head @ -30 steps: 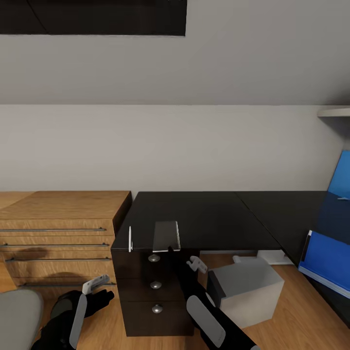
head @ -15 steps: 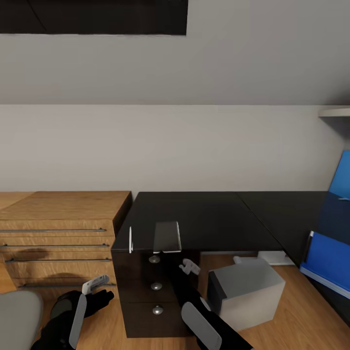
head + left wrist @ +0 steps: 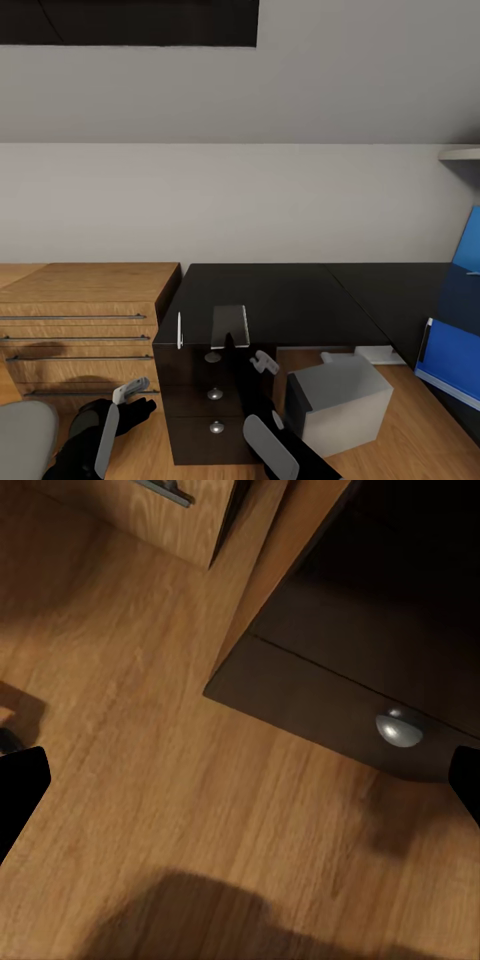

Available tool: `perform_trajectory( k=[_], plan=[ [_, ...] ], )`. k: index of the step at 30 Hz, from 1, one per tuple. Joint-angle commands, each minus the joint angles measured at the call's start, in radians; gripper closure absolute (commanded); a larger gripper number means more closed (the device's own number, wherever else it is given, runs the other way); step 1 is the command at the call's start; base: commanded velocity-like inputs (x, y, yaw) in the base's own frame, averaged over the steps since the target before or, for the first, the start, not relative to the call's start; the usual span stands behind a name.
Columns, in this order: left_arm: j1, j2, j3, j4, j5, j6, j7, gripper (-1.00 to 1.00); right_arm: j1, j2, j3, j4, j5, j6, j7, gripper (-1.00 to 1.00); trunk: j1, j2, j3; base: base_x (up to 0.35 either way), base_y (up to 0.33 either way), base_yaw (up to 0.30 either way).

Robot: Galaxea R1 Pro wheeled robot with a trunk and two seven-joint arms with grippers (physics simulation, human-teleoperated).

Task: In the bedroom, organize the workspace by keeping the computer under the desk, ensuring the monitor is on the desk, placing the keyboard on the desk next to the monitor, placing the mouse on the desk next to the keyboard, moving the folder from the swivel chair onto the desk next to the mouse, stacking the notebook on top of the folder with the pen on top of the notebook, and positioning the swivel chair next to the desk.

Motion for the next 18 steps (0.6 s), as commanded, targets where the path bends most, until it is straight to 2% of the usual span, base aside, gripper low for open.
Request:
perform_trajectory(
  k=[1,18],
  plan=[
    [-0.001,-0.001,0.002,-0.001,0.004,0.004,0.004,-1.0,-0.001,0.0,0.004,-0.001,-0.004,-0.015,-0.006,-1.0,0.0,-0.001,-0.001,0.001,0.001,0.0],
    [-0.001,-0.001,0.002,-0.001,0.004,0.004,0.005,-1.0,-0.001,0.014,0.001,0.002,-0.016,-0.047,-0.009,-1.0,0.0,-0.001,-0.001,0.0,0.0,0.0]
  ],
)
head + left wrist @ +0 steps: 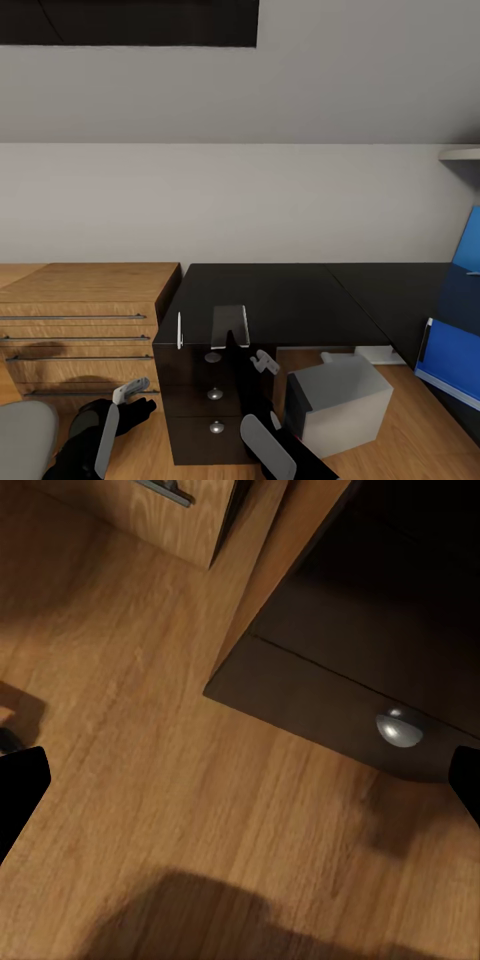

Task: In the bedroom, organize the workspace by keeping the computer under the desk, ensuring the monitor is on the desk, placing the keyboard on the desk next to the monitor, placing the mouse on the desk next to the keyboard, moving the folder from the swivel chair onto the desk next to the mouse, stacking the notebook on top of the folder with the pen on top of the notebook, and positioning the swivel chair next to the desk.

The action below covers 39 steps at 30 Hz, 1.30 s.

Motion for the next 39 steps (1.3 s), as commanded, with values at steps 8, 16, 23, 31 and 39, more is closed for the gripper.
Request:
perform_trajectory(
  k=[8,16,23,31,39],
  plan=[
    [-0.001,-0.001,0.002,-0.001,0.004,0.004,0.003,-1.0,-0.001,0.0,0.003,0.001,-0.087,-0.005,-0.013,-1.0,0.0,-0.001,-0.001,0.0,0.0,0.0],
    [-0.001,-0.001,0.002,-0.001,0.004,0.004,0.003,-1.0,-0.001,0.0,0.002,0.0,-0.167,-0.006,-0.014,-1.0,0.0,-0.001,-0.001,0.0,0.0,0.0],
    [-0.001,-0.001,0.002,-0.001,0.003,0.004,0.003,-1.0,-0.001,-0.001,0.001,0.0,-0.225,-0.004,-0.014,-1.0,0.0,-0.001,-0.001,0.0,0.0,0.0],
    [-0.001,-0.001,0.002,-0.001,0.003,0.004,0.003,-1.0,-0.001,-0.001,0.003,-0.003,-0.306,-0.002,-0.009,-1.0,0.0,-0.001,-0.001,0.0,0.0,0.0],
    [-0.001,-0.001,0.002,-0.001,0.003,0.004,0.003,-1.0,-0.001,-0.002,0.002,-0.07,-0.339,0.003,-0.008,-1.0,0.0,-0.001,-0.001,0.0,0.0,0.0]
  ],
)
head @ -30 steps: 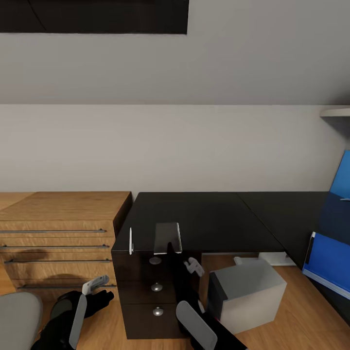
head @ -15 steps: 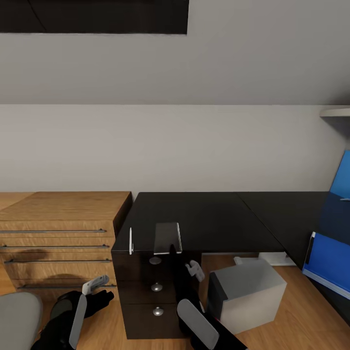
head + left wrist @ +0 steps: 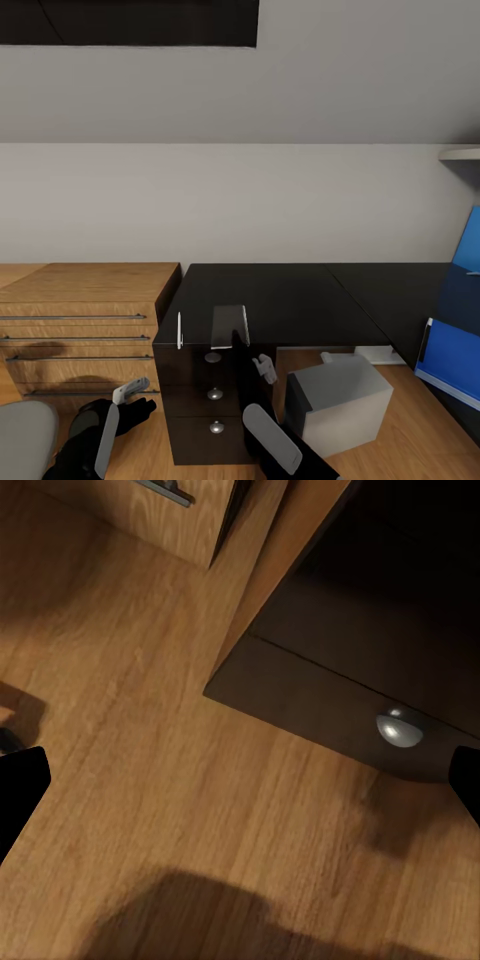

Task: In the bedroom, organize the workspace by keeping the computer under the desk, ensuring the monitor is on the desk, placing the keyboard on the desk next to the monitor, placing the mouse on the desk next to the keyboard, moving the folder from the swivel chair onto the desk next to the mouse, stacking the notebook on top of the folder with the pen on top of the notebook, and positioning the swivel chair next to the desk.

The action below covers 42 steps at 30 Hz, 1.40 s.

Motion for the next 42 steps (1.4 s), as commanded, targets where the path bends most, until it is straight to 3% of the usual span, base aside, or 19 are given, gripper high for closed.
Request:
perform_trajectory(
  k=[1,5,10,13,42],
  plan=[
    [-0.001,-0.001,0.002,-0.001,0.004,0.004,0.004,-1.0,-0.001,0.0,0.003,-0.006,-0.008,-0.006,-0.005,-1.0,0.0,-0.001,-0.001,0.0,0.0,0.0],
    [-0.001,-0.001,0.002,-0.001,0.004,0.004,0.004,-1.0,-0.001,0.001,0.004,-0.02,-0.042,-0.006,-0.004,-1.0,0.0,-0.001,-0.001,0.0,0.0,0.0],
    [-0.001,-0.001,0.002,-0.001,0.004,0.004,0.004,-1.0,-0.001,0.002,0.005,-0.031,-0.135,-0.006,0.001,-1.0,0.0,-0.001,-0.001,0.0,0.0,0.0],
    [-0.001,-0.001,0.002,-0.001,0.004,0.004,0.004,-1.0,-0.001,0.002,0.005,-0.05,-0.151,-0.006,0.005,-1.0,0.0,-0.001,-0.001,0.0,0.0,0.0],
    [-0.001,-0.001,0.002,-0.001,0.004,0.004,0.004,-1.0,-0.001,-0.001,0.003,-0.071,-0.167,-0.013,0.007,-1.0,0.0,-0.001,-0.001,0.0,0.0,0.0]
  ],
)
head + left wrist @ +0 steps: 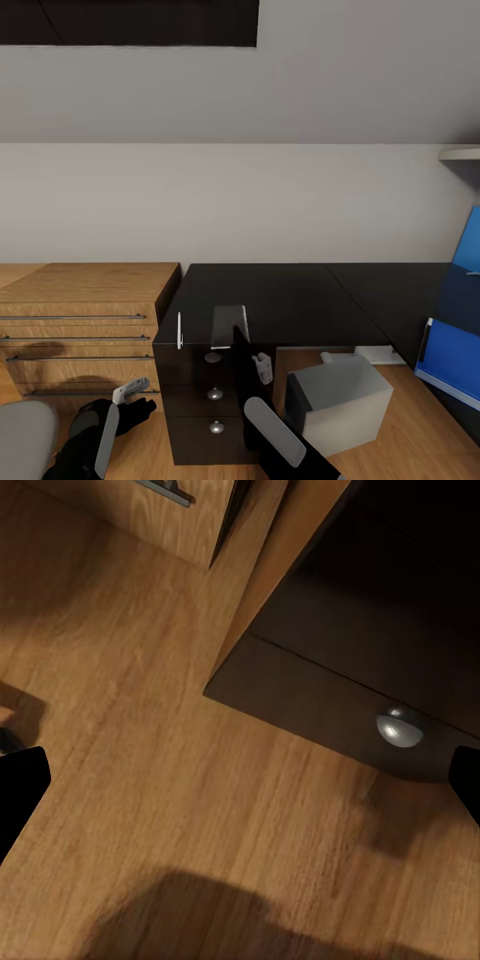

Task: In the bedroom, organize the workspace by keeping the computer under the desk, ensuring the monitor is on the desk, placing the keyboard on the desk next to the monitor, placing the mouse on the desk next to the keyboard, moving the folder from the swivel chair onto the desk next to the mouse, stacking the notebook on top of the folder with the pen on top of the notebook, and positioning the swivel chair next to the desk.

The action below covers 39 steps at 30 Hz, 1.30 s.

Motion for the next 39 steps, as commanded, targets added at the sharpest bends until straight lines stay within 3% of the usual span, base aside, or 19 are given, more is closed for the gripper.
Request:
perform_trajectory(
  k=[1,16,27,33,39],
  plan=[
    [-0.001,-0.001,0.002,-0.001,0.004,0.004,0.004,-1.0,-0.001,0.0,0.003,-0.001,-0.004,-0.006,-0.004,-1.0,0.0,-0.001,-0.001,0.0,0.0,0.0],
    [-0.001,-0.001,0.002,-0.001,0.004,0.004,0.004,-1.0,-0.001,0.004,0.004,-0.001,-0.101,-0.006,-0.004,-1.0,0.0,-0.001,-0.001,0.0,0.0,0.0],
    [-0.001,-0.003,0.001,-0.003,0.008,0.007,0.006,-1.0,-0.002,0.0,0.0,-0.002,-0.105,-0.007,-0.002,-1.0,0.0,-0.001,-0.001,0.0,0.0,0.0],
    [-0.001,-0.004,0.0,-0.003,0.008,0.006,0.007,-1.0,-0.002,-0.001,-0.001,-0.003,-0.104,-0.008,-0.002,-1.0,0.023,-0.043,-0.02,0.0,0.0,0.0],
    [-0.001,-0.004,0.001,-0.003,0.008,0.007,0.006,-1.0,-0.002,-0.004,-0.002,-0.005,-0.104,-0.007,-0.002,-1.0,0.023,-0.043,-0.02,0.0,0.0,0.0]
  ],
)
